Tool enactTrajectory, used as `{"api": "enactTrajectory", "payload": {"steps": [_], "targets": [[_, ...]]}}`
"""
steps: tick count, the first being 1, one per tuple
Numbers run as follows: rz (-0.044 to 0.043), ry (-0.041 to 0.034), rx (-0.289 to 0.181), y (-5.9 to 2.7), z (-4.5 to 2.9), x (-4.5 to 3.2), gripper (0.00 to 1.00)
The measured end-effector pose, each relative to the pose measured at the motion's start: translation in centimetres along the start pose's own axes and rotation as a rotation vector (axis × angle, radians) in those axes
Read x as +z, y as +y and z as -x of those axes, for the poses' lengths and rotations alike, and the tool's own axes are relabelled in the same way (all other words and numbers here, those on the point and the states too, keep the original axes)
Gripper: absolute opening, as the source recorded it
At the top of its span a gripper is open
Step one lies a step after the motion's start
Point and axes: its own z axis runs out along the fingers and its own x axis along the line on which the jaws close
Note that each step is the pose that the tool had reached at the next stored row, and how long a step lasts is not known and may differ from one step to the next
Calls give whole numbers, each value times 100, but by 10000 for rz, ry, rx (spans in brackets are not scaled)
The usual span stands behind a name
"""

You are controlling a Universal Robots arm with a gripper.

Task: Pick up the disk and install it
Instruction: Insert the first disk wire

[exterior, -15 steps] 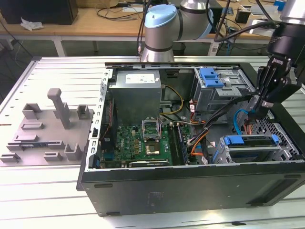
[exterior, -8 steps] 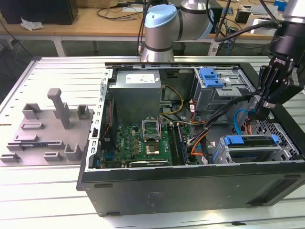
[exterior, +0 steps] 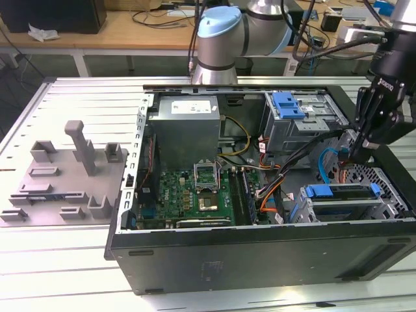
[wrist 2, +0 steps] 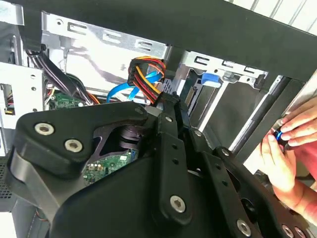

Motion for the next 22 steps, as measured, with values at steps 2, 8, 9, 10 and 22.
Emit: {"api": "enactTrajectory", "payload": {"steps": [2,8,9,10,22], "targets": [[-207,-532,34,34,-177,20,17],[-270,-753,41,52,-247,21,17],[-278,-801,38,53,-265,20,17],[-290,-847,21,54,-291,16,17],[-416,-998,-617,82,-402,11,17]]}}
